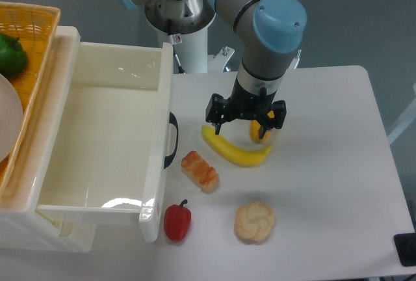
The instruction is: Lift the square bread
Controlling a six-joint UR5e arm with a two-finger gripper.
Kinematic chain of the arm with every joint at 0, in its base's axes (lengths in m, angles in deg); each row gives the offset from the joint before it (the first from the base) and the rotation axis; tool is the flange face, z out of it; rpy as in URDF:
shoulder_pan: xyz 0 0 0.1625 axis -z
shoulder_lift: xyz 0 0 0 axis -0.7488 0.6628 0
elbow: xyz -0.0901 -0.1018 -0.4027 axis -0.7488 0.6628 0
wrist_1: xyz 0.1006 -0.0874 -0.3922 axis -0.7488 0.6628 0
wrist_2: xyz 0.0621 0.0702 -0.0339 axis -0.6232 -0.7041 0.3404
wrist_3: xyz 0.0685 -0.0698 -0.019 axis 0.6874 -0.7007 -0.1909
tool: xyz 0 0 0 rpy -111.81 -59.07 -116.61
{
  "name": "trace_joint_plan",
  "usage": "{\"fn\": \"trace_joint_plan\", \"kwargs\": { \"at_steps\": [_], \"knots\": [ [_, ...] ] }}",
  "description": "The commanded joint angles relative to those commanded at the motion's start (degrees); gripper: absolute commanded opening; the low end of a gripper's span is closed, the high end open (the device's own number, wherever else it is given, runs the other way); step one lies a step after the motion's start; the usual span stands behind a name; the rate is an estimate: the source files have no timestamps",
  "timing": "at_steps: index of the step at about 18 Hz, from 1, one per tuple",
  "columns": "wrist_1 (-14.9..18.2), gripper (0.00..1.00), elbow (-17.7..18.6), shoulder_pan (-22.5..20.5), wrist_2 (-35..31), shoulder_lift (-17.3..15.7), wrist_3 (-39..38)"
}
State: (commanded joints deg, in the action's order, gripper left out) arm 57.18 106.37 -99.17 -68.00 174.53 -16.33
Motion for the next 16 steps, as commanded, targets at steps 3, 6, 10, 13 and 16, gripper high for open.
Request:
{"fn": "trace_joint_plan", "kwargs": {
  "at_steps": [3, 6, 10, 13, 16],
  "knots": [
    [0.1, 1.0, -0.4, -0.4, 0.2, 0.0, 0.9],
    [-0.3, 1.0, -0.4, -0.3, 0.1, 0.1, 0.9],
    [-2.9, 1.0, -0.2, 0.0, 0.3, 0.4, -2.6],
    [-4.3, 1.0, 0.2, 0.2, 0.3, 0.8, -7.5],
    [-4.7, 1.0, 0.4, 0.4, 0.3, 1.6, -7.8]
  ]
}}
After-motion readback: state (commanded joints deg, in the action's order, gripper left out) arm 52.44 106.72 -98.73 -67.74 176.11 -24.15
